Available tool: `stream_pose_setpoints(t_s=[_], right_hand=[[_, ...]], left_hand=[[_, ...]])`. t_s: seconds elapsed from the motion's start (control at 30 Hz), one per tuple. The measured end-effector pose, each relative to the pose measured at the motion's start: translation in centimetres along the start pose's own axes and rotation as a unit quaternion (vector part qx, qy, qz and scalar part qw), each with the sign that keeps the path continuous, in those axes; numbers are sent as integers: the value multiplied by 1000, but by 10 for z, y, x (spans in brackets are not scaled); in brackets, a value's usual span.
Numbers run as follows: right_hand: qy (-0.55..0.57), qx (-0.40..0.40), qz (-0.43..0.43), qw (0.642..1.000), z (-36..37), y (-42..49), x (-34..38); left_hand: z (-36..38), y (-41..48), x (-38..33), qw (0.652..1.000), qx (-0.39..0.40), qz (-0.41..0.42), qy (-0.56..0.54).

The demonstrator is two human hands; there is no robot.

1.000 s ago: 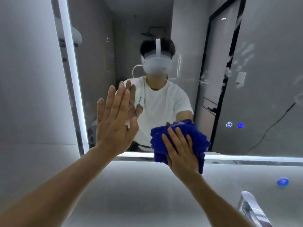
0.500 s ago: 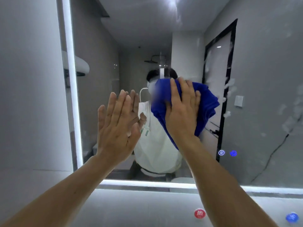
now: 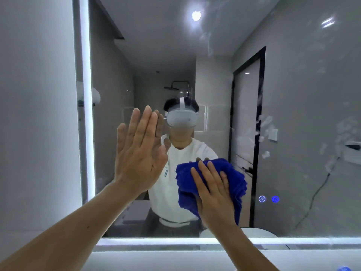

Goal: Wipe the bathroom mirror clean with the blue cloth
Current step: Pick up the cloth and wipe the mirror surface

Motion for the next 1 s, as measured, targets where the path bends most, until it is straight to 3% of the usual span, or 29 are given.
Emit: stream_pose_setpoints(t_s=[0.17,0.27,0.43,0.73,0.9,1.0], right_hand=[[28,-93,201,975,-11,98,-23],[24,-119,253,960,-11,170,-25],[-4,-127,216,968,1,207,-1],[-4,-19,46,999,-5,85,0],[20,-73,188,979,-23,164,-42],[-1,-84,204,975,-24,236,-58]], left_hand=[[-1,10,14,1000,2,5,2],[1,16,26,1000,5,10,10],[-5,34,37,999,-25,11,-17],[-15,54,31,1000,-13,16,0],[-14,68,34,999,-18,19,-18],[-9,85,34,998,-44,-16,-37]])
Point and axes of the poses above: each hand's wrist, its own y-axis towards the middle knuckle, its own z-axis out of the palm, x = y × z, the point moved 4 cm from there along y, towards the middle knuckle, and after that the axes turned 9 degrees about -x, right-handed, at the moved point
